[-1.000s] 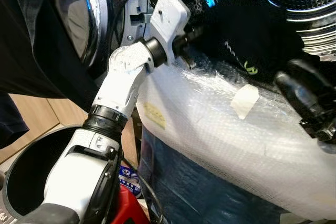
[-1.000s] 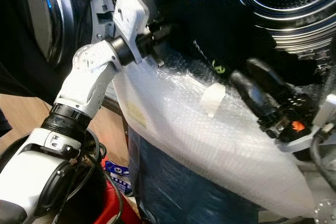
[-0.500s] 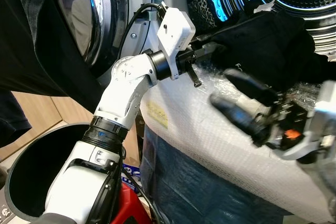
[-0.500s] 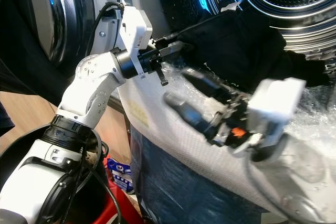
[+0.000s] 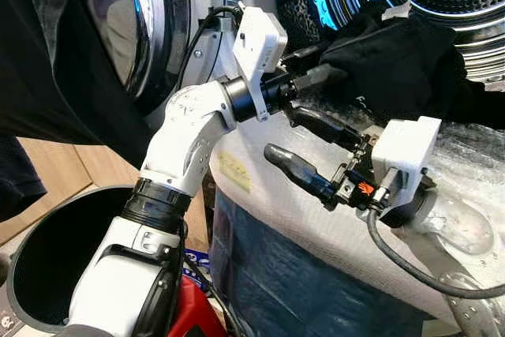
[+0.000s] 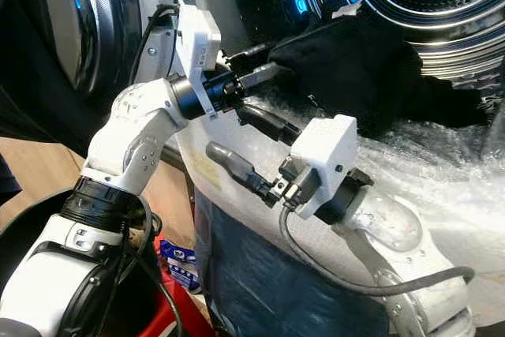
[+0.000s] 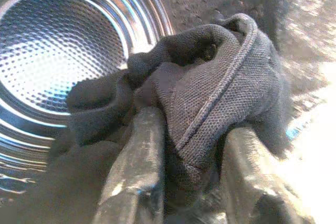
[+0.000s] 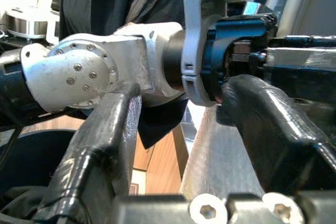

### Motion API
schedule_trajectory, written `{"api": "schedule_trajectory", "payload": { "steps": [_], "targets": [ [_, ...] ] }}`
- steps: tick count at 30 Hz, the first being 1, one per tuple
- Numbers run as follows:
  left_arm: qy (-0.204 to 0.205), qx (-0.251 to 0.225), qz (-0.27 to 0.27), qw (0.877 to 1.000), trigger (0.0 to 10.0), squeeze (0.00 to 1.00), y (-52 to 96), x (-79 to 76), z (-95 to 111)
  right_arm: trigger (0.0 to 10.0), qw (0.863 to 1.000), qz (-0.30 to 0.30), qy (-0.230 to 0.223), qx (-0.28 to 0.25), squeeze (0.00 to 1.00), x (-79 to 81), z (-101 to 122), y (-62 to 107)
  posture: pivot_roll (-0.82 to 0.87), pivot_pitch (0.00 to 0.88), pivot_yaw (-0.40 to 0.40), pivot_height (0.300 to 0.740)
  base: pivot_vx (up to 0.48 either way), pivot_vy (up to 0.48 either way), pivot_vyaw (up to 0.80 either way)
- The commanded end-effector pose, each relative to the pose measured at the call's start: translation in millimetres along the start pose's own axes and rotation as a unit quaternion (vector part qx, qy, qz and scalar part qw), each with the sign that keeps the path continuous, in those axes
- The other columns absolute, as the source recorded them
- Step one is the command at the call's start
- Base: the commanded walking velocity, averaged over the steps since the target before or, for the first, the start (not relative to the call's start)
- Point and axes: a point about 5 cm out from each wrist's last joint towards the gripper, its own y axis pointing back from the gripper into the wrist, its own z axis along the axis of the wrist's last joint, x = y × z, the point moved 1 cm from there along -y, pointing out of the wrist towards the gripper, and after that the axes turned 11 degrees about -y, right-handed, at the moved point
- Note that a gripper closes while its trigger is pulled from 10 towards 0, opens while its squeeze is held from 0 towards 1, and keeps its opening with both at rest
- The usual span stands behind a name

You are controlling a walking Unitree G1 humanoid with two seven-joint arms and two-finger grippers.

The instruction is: Clothes washing

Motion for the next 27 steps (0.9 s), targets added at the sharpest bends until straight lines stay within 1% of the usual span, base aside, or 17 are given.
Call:
{"api": "schedule_trajectory", "payload": {
  "steps": [1,4,5,6,7,8,11,16,19,20,22,24,27],
  "targets": [
    [-0.014,-0.018,-0.052,0.998,10.0,1.00,-2.6,-8.8,13,10.0,0.999,-0.039,-0.001,0.029,0.00,-14.2,-9,6.2,-0.09,0.023,-0.015,0.740,0.000,0.000,0.00],
    [-0.021,0.005,-0.086,0.996,10.0,1.00,4.0,-13.5,11,10.0,0.998,-0.059,0.006,0.027,0.00,-21.6,-7,11.6,-0.09,0.022,-0.012,0.740,0.000,0.000,0.00],
    [-0.021,0.005,-0.086,0.996,10.0,1.00,4.0,-13.5,11,10.0,0.998,-0.059,0.006,0.027,0.00,-21.6,-7,11.6,-0.09,0.022,-0.012,0.740,0.000,0.000,0.00],
    [-0.031,0.019,-0.101,0.994,10.0,1.00,6.7,-15.5,8,10.0,0.998,-0.065,0.006,0.019,0.00,-23.9,-4,14.2,-0.09,0.022,-0.012,0.740,0.000,0.000,0.00],
    [-0.031,0.019,-0.101,0.994,10.0,1.00,6.7,-15.5,8,10.0,0.998,-0.065,0.006,0.019,0.00,-23.9,-4,14.2,-0.09,0.022,-0.012,0.740,0.000,0.000,0.00],
    [-0.038,0.033,-0.111,0.993,10.0,1.00,9.2,-17.1,6,10.0,0.998,-0.070,0.004,0.003,0.00,-26.0,0,17.0,-0.09,0.024,-0.011,0.740,0.000,0.000,0.00],
    [-0.041,0.038,-0.114,0.992,10.0,1.00,10.5,-17.6,5,10.0,0.997,-0.072,-0.002,-0.017,0.00,-27.2,5,19.2,-0.09,0.023,-0.011,0.740,0.000,0.000,0.00],
    [-0.035,0.036,-0.121,0.991,10.0,1.00,12.8,-18.5,9,10.0,0.995,-0.102,0.006,-0.013,0.00,-36.0,4,22.6,-0.09,0.021,-0.010,0.740,0.000,0.000,0.00],
    [-0.036,0.022,-0.119,0.992,10.0,1.00,14.6,-14.4,18,10.0,0.990,-0.138,0.010,-0.023,0.00,-45.6,5,19.5,-0.09,0.021,-0.008,0.740,0.000,0.000,0.00],
    [-0.036,0.022,-0.119,0.992,10.0,1.00,14.6,-14.4,18,10.0,0.990,-0.138,0.010,-0.023,0.00,-45.6,5,19.5,-0.09,0.021,-0.008,0.740,0.000,0.000,0.00],
    [-0.037,0.015,-0.117,0.992,10.0,1.00,14.7,-12.8,24,10.0,0.986,-0.164,0.012,-0.032,0.00,-53.0,7,15.4,-0.09,0.020,-0.007,0.740,0.000,0.000,0.00],
    [-0.032,0.007,-0.119,0.992,10.0,1.00,14.9,-13.7,28,10.0,0.981,-0.187,0.010,-0.041,0.00,-59.3,8,12.7,-0.08,0.019,-0.009,0.740,0.000,0.000,0.00],
    [-0.026,-0.005,-0.122,0.992,10.0,1.00,15.9,-14.6,33,10.0,0.977,-0.205,0.012,-0.048,0.00,-64.6,9,11.1,-0.08,0.022,-0.010,0.740,0.000,0.000,0.00]
  ]
}}
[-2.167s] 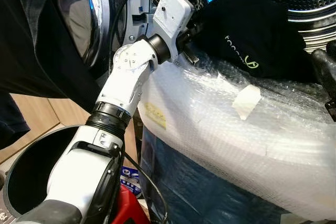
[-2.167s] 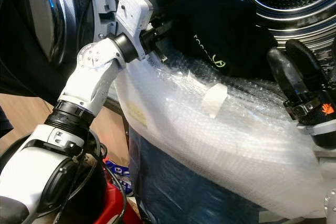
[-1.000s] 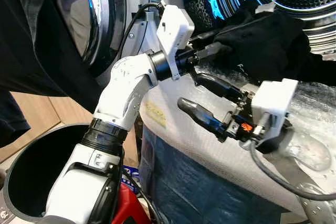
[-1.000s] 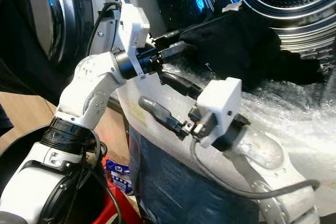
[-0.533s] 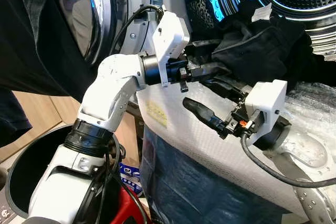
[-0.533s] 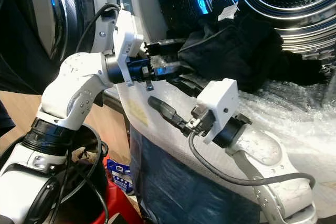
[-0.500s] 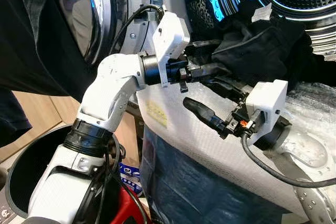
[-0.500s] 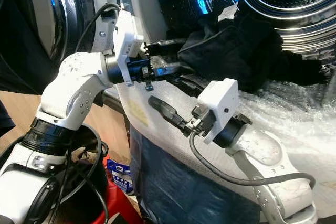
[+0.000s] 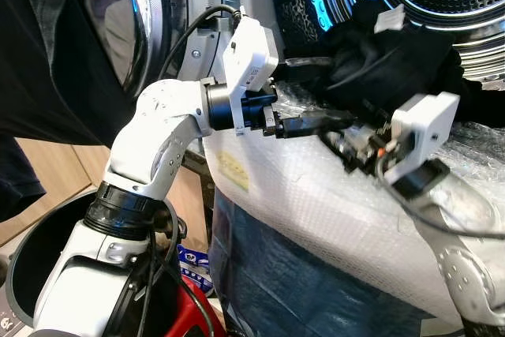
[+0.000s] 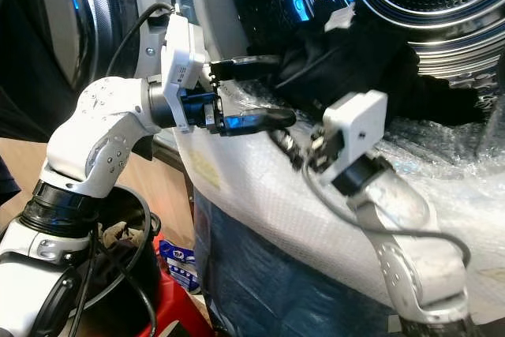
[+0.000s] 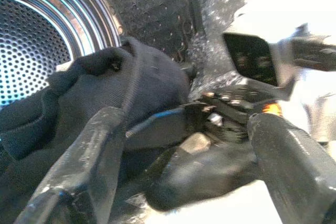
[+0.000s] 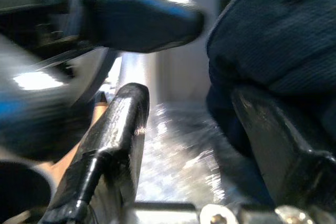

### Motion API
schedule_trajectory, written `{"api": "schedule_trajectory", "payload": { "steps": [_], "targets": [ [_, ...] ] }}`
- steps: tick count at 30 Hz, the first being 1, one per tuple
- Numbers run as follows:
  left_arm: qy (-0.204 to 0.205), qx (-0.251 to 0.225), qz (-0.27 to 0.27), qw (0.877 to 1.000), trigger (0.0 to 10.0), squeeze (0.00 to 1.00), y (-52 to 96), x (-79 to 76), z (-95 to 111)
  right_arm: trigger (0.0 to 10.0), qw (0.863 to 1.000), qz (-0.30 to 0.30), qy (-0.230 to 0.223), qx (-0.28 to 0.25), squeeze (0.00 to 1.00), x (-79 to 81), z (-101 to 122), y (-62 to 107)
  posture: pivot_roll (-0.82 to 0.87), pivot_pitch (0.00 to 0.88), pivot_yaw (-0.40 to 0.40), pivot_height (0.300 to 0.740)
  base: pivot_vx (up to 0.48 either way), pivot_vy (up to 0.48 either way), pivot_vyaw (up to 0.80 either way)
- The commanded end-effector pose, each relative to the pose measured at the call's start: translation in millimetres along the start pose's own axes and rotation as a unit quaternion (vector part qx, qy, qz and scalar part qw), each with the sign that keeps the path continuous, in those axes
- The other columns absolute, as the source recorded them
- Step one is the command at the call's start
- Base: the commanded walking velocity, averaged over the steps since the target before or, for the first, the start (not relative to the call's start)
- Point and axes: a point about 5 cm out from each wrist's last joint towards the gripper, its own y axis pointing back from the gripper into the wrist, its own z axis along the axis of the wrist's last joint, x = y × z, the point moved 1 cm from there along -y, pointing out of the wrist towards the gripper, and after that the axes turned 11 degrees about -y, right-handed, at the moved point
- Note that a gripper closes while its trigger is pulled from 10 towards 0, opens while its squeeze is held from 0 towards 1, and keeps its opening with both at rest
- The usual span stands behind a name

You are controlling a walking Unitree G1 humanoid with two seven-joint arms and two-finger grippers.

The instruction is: Clothes washing

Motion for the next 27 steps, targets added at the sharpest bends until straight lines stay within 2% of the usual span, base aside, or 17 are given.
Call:
{"api": "schedule_trajectory", "payload": {
  "steps": [1,4,8,9,14,16,18,20,21,22,24,26,27],
  "targets": [
    [-0.004,-0.020,-0.009,1.000,10.0,1.00,1.3,-0.8,11,10.0,0.999,-0.035,0.007,-0.013,0.00,-11.0,5,-0.8,-0.08,0.022,-0.010,0.740,0.000,0.000,0.00],
    [0.002,-0.037,-0.008,0.999,10.0,1.00,4.4,-0.5,20,10.0,0.999,-0.047,0.000,-0.025,0.00,-13.5,7,-3.5,-0.08,0.023,-0.012,0.740,0.000,0.000,0.00],
    [-0.010,-0.031,0.016,0.999,10.0,1.00,14.4,1.0,29,10.0,0.997,-0.065,0.000,-0.032,0.00,-17.2,7,-6.6,-0.07,0.025,-0.012,0.740,0.000,0.000,0.00],
    [-0.013,-0.023,0.028,0.999,10.0,0.00,20.4,0.4,30,10.0,0.997,-0.072,-0.001,-0.034,0.00,-19.3,7,-7.5,-0.07,0.025,-0.012,0.740,0.000,0.000,0.00],
    [0.024,0.009,0.068,0.997,10.0,0.00,45.3,-7.2,29,10.0,0.995,-0.095,-0.002,-0.041,0.00,-25.1,8,-9.8,-0.07,0.026,-0.005,0.740,0.000,0.000,0.00],
    [0.055,0.055,0.110,0.991,10.0,0.00,70.4,-14.2,18,10.0,0.995,-0.096,-0.003,-0.039,0.00,-26.6,7,-9.3,-0.06,0.027,-0.006,0.740,0.000,0.000,0.00],
    [0.060,0.082,0.134,0.986,10.0,0.00,80.5,-16.2,11,10.0,0.995,-0.096,-0.003,-0.037,0.00,-27.1,6,-9.0,-0.05,0.029,-0.007,0.740,0.000,0.000,0.00],
    [0.082,0.112,0.160,0.977,10.0,0.00,90.3,-25.1,1,10.0,0.995,-0.095,-0.004,-0.035,0.00,-27.7,5,-9.0,-0.05,0.029,-0.008,0.740,0.000,0.000,0.00],
    [0.095,0.116,0.157,0.976,10.0,0.00,91.5,-30.8,-3,10.0,0.995,-0.095,-0.004,-0.035,0.00,-27.5,4,-9.3,-0.05,0.029,-0.008,0.740,0.000,0.000,0.00],
    [0.127,0.128,0.146,0.973,10.0,0.00,94.0,-43.9,-10,10.0,0.995,-0.094,-0.005,-0.035,0.00,-27.3,4,-10.0,-0.04,0.028,-0.009,0.740,0.000,0.000,0.00],
    [0.157,0.142,0.138,0.968,10.0,0.00,97.1,-56.4,-17,10.0,0.995,-0.094,-0.006,-0.036,0.00,-27.3,4,-10.3,-0.04,0.028,-0.009,0.740,0.000,0.000,0.00],
    [0.209,0.205,0.152,0.944,10.0,0.00,110.3,-87.7,-48,10.0,0.995,-0.092,-0.004,-0.036,0.00,-27.7,4,-11.5,-0.04,0.028,-0.013,0.740,0.000,0.000,0.00],
    [0.221,0.226,0.156,0.936,10.0,0.00,112.8,-98.5,-59,10.0,0.995,-0.090,-0.004,-0.037,0.00,-28.4,5,-12.3,-0.03,0.030,-0.016,0.740,0.000,0.000,0.00]
  ]
}}
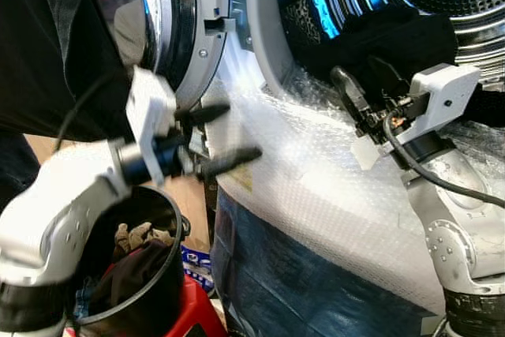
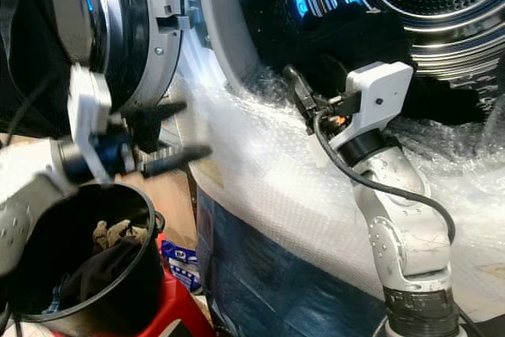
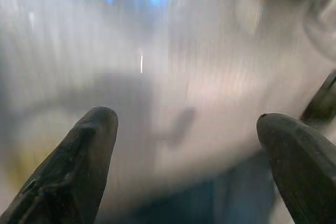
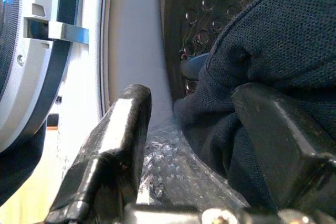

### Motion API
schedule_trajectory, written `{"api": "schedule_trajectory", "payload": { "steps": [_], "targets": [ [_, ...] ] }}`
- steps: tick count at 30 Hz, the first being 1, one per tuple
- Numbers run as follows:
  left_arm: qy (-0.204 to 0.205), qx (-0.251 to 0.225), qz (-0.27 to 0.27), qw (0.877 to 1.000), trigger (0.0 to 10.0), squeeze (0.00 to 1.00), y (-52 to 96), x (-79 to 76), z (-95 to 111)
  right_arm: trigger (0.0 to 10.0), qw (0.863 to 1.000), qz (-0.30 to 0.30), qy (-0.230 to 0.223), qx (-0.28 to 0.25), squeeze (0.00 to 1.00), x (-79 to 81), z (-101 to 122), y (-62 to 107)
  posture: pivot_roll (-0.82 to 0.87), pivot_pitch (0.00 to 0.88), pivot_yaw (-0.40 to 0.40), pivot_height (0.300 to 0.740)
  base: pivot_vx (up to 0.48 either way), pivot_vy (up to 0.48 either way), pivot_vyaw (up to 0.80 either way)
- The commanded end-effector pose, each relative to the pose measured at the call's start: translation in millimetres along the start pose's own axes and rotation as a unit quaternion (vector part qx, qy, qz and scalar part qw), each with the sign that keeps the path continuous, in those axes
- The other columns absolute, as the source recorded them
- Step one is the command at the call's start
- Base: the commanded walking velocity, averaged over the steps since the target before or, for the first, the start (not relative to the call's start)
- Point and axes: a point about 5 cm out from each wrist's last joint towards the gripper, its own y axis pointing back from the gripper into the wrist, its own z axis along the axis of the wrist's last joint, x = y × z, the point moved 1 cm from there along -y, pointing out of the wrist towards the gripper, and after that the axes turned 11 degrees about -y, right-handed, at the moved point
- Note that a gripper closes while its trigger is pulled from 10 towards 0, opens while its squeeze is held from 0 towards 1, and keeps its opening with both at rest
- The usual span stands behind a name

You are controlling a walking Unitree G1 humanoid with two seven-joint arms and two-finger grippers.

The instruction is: Clothes washing

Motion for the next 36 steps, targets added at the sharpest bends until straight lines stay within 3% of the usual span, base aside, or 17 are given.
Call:
{"api": "schedule_trajectory", "payload": {
  "steps": [1,4,8,10,11,12,17,21,23,29,36],
  "targets": [
    [-0.008,0.028,0.009,1.000,10.0,0.00,-4.0,-4.7,-14,10.0,1.000,-0.013,0.002,-0.002,0.00,-8.8,3,-1.5,-0.03,0.029,-0.016,0.740,0.000,0.000,0.00],
    [0.005,0.044,0.043,0.998,10.0,0.00,-6.0,-8.4,-32,10.0,1.000,-0.004,0.005,-0.004,0.00,-8.2,6,-5.3,-0.04,0.026,-0.021,0.740,0.000,0.000,0.00],
    [0.025,0.028,0.110,0.993,10.0,0.00,-6.2,-2.4,-31,10.0,1.000,0.002,0.009,-0.010,0.00,-9.2,10,-9.4,-0.03,0.027,-0.027,0.740,0.000,0.000,0.00],
    [0.028,0.034,0.194,0.980,10.0,0.00,-8.2,9.0,-37,10.0,1.000,0.004,-0.001,-0.017,0.00,-8.8,12,-11.5,-0.02,0.026,-0.029,0.740,0.000,0.000,0.00],
    [0.047,0.037,0.249,0.967,10.0,0.00,-10.2,14.6,-44,10.0,1.000,0.005,-0.008,-0.019,0.00,-7.8,11,-12.9,-0.02,0.026,-0.029,0.740,0.000,0.000,0.00],
    [0.047,0.037,0.249,0.967,10.0,0.00,-10.2,14.6,-44,10.0,1.000,0.005,-0.008,-0.019,0.00,-7.8,11,-12.9,-0.02,0.026,-0.029,0.740,0.000,0.000,0.00],
    [0.067,0.052,0.364,0.928,10.0,0.00,-9.9,19.1,-65,10.0,1.000,0.020,-0.004,-0.017,0.00,-2.9,10,-17.6,-0.02,0.023,-0.033,0.740,0.000,0.000,0.00],
    [0.077,0.065,0.380,0.919,10.0,0.00,-10.0,18.6,-74,10.0,0.999,0.031,0.003,-0.024,0.00,-3.2,19,-24.2,-0.03,0.017,-0.033,0.740,0.000,0.000,0.00],
    [0.074,0.085,0.410,0.905,10.0,0.00,-4.5,22.3,-85,10.0,0.999,0.039,0.018,-0.025,0.00,-4.1,28,-31.7,-0.03,0.013,-0.035,0.740,0.000,0.000,0.00],
    [0.067,0.084,0.413,0.904,10.0,0.00,-4.0,22.7,-84,10.0,0.998,0.034,0.051,-0.025,0.00,-11.4,55,-53.4,-0.04,0.014,-0.042,0.740,0.000,0.000,0.00],
    [0.064,0.075,0.393,0.914,10.0,0.00,-12.4,18.3,-79,10.0,0.994,0.028,0.105,0.025,0.00,-25.1,70,-74.4,-0.05,0.003,-0.055,0.740,0.000,0.000,0.00]
  ]
}}
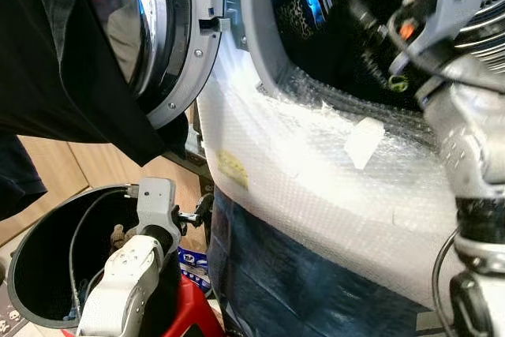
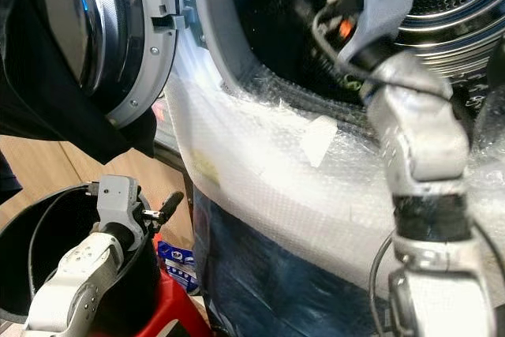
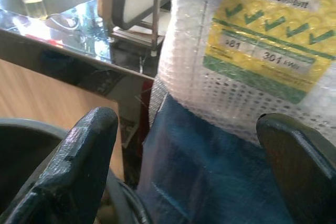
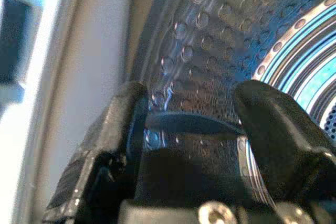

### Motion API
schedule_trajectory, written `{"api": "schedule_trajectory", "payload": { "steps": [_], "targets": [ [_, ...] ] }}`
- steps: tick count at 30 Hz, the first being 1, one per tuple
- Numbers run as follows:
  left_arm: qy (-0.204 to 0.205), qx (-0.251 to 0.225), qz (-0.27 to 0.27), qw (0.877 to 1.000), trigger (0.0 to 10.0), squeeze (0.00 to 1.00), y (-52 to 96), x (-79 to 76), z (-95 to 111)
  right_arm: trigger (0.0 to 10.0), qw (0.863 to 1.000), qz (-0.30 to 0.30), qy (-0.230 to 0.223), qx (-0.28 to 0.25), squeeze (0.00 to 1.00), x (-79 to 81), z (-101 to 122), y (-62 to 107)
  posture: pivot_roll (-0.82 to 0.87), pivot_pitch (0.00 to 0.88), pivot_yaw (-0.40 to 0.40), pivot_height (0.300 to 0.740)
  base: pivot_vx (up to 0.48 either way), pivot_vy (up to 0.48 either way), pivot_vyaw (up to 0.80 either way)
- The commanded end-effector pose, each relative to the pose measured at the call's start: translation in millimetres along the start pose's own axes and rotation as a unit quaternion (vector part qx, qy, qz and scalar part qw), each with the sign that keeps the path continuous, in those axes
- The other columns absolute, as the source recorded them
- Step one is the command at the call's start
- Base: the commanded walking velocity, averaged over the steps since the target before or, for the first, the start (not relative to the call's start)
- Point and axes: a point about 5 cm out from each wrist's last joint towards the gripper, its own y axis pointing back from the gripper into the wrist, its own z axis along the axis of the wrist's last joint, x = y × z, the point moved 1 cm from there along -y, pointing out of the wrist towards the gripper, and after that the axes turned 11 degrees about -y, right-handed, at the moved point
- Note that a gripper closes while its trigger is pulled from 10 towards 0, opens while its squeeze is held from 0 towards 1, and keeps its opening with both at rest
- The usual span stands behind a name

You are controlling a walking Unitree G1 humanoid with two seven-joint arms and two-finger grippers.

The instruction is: Clothes washing

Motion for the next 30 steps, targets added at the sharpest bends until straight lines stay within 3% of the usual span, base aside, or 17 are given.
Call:
{"api": "schedule_trajectory", "payload": {
  "steps": [1,4,9,13,17,21,23,26,30],
  "targets": [
    [-0.004,-0.017,-0.013,1.000,10.0,0.00,-0.7,-6.0,8,10.0,1.000,-0.001,0.010,0.028,0.00,-6.0,0,-6.2,-0.05,0.000,-0.061,0.740,0.000,0.000,0.00],
    [-0.007,-0.019,-0.018,1.000,10.0,0.00,-0.9,-8.1,8,10.0,0.997,-0.008,0.029,0.069,0.00,-14.5,-5,-12.1,-0.05,0.000,-0.063,0.740,0.000,0.000,0.00],
    [-0.004,-0.018,-0.013,1.000,10.0,0.00,0.2,-7.2,7,10.0,0.996,-0.014,0.029,0.087,0.00,-20.8,-6,-15.8,-0.03,0.000,-0.072,0.740,0.000,0.000,0.00],
    [-0.003,-0.018,-0.018,1.000,10.0,0.00,1.6,-8.3,5,10.0,0.999,0.036,-0.002,-0.002,0.00,-15.2,16,-10.1,-0.04,0.000,-0.064,0.740,0.000,0.000,0.00],
    [0.001,-0.014,-0.027,1.000,10.0,0.00,0.9,-11.6,2,10.0,0.996,0.074,-0.025,-0.031,0.00,-8.9,24,3.8,-0.05,0.000,-0.065,0.740,0.000,0.000,0.00],
    [0.001,-0.010,-0.034,0.999,10.0,0.00,1.8,-14.2,-1,10.0,0.988,0.100,-0.097,-0.060,0.00,0.2,29,26.2,-0.05,0.000,-0.063,0.740,0.000,0.000,0.00],
    [0.002,-0.009,-0.034,0.999,10.0,0.00,2.4,-13.9,-3,10.0,0.988,0.105,-0.104,-0.048,0.00,3.5,28,33.6,-0.05,0.000,-0.063,0.740,0.000,0.000,0.00],
    [-0.003,-0.005,-0.036,0.999,10.0,0.00,2.7,-11.9,-5,10.0,0.984,0.124,-0.124,0.011,0.00,16.6,16,47.0,-0.05,0.000,-0.063,0.740,0.000,0.000,0.00],
    [-0.004,-0.003,-0.031,0.999,10.0,0.00,2.7,-7.5,-7,10.0,0.964,0.203,-0.166,0.033,0.00,39.4,19,73.0,-0.06,0.000,-0.061,0.740,0.000,0.000,0.00]
  ]
}}
